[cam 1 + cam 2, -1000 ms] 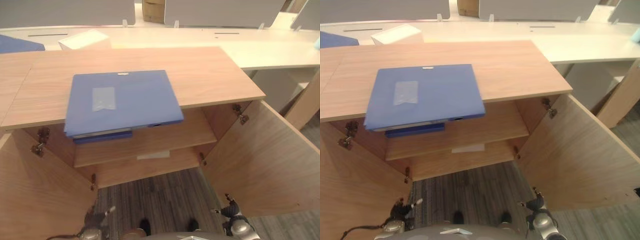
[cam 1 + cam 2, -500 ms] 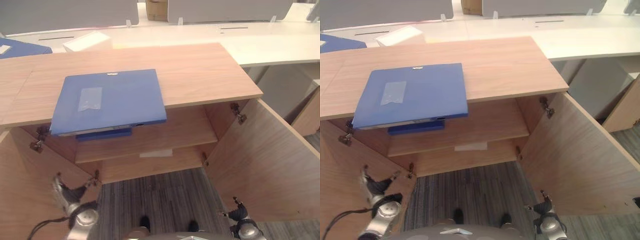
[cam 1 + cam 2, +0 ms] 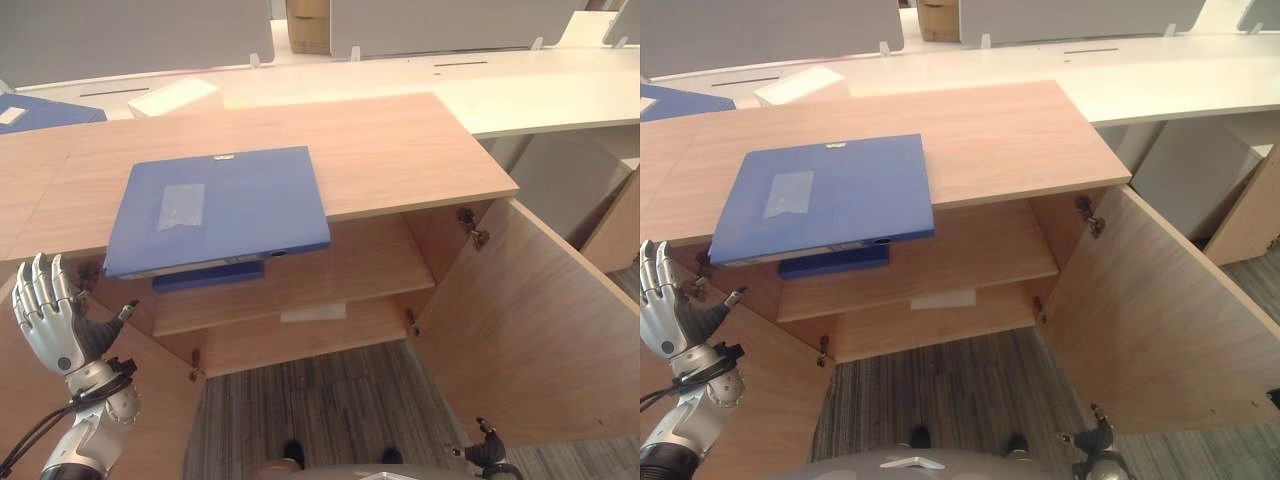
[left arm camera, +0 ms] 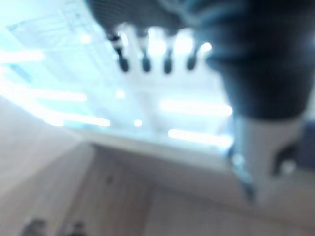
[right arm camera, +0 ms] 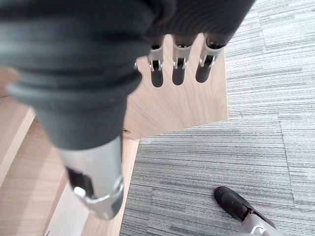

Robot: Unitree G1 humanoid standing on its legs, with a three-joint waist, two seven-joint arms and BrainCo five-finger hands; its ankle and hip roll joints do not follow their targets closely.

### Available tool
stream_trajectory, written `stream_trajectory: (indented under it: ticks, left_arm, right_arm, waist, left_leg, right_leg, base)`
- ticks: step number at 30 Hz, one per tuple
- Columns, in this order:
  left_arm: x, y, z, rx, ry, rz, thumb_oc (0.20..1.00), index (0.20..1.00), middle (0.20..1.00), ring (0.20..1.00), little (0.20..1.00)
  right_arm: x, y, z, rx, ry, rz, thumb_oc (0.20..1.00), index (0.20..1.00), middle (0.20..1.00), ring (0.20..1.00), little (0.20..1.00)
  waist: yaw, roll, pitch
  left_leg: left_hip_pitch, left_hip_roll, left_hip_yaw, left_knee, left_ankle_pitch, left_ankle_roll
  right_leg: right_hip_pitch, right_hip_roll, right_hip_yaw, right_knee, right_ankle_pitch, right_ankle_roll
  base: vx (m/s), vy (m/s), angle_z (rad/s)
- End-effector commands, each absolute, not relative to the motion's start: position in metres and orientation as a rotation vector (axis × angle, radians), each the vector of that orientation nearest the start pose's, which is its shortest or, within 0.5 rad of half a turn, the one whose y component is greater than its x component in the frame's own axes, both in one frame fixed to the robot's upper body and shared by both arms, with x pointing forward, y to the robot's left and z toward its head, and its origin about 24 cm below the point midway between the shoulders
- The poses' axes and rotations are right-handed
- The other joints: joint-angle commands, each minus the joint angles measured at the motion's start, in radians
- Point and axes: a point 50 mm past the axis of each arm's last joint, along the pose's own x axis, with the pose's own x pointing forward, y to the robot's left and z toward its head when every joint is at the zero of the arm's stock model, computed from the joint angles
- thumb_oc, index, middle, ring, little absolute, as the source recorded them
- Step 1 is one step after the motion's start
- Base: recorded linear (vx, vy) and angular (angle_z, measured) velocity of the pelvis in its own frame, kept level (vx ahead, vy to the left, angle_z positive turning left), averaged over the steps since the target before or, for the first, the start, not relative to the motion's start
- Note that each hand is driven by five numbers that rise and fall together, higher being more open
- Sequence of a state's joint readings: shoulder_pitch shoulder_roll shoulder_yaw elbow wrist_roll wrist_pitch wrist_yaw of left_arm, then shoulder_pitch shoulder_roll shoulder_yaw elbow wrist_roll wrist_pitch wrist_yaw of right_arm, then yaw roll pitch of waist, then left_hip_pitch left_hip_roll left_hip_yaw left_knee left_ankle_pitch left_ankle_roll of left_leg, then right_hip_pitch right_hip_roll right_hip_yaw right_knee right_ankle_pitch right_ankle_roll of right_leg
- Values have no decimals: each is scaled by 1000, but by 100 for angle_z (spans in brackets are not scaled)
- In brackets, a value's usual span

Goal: Put the empty folder in the office cabinet

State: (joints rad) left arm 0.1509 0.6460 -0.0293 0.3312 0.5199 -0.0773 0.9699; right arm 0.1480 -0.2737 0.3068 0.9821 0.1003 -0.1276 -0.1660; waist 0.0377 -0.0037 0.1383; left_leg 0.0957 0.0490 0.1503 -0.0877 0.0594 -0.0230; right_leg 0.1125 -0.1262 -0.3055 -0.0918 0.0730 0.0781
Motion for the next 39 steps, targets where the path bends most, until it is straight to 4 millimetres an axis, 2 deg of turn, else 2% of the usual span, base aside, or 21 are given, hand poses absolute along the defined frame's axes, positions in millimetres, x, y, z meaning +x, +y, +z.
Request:
stream_trajectory:
  ticks: [1,12,22,31,39]
  left_arm:
    - [210,324,66,1322,-310,743,1000,1000,1000,1000,1000]
    - [221,299,66,1329,-413,595,1000,1000,1000,1000,1000]
    - [234,279,65,1332,-488,532,1000,1000,1000,1000,1000]
    - [247,277,62,1388,-503,547,1000,1000,1000,1000,1000]
    - [259,283,56,1416,-419,531,1000,1000,1000,1000,1000]
  right_arm:
    - [120,-235,-139,-399,904,-84,1000,1000,1000,1000,1000]
    - [125,-239,-136,-404,901,-87,1000,1000,1000,1000,1000]
    - [127,-239,-136,-409,906,-71,1000,1000,1000,1000,1000]
    - [124,-238,-136,-428,913,-39,1000,1000,1000,1000,1000]
    - [122,-239,-137,-438,914,-25,1000,1000,1000,1000,1000]
  waist:
    - [-4,28,14]
    - [-23,30,12]
    - [-48,28,6]
    - [-80,26,-5]
    - [-102,25,-10]
  left_leg:
    - [35,23,22,0,-122,-4]
    - [47,19,33,0,-133,0]
    - [60,20,51,0,-140,3]
    - [73,21,75,0,-145,3]
    - [81,20,91,0,-147,5]
  right_leg:
    - [42,-33,52,5,-79,47]
    - [43,-30,76,5,-79,49]
    - [46,-25,95,5,-79,49]
    - [47,-23,115,5,-77,54]
    - [46,-22,129,5,-74,58]
  base:
    - [13,9,-4]
    - [9,4,-4]
    - [8,4,-5]
    - [14,17,-5]
    - [7,15,-6]
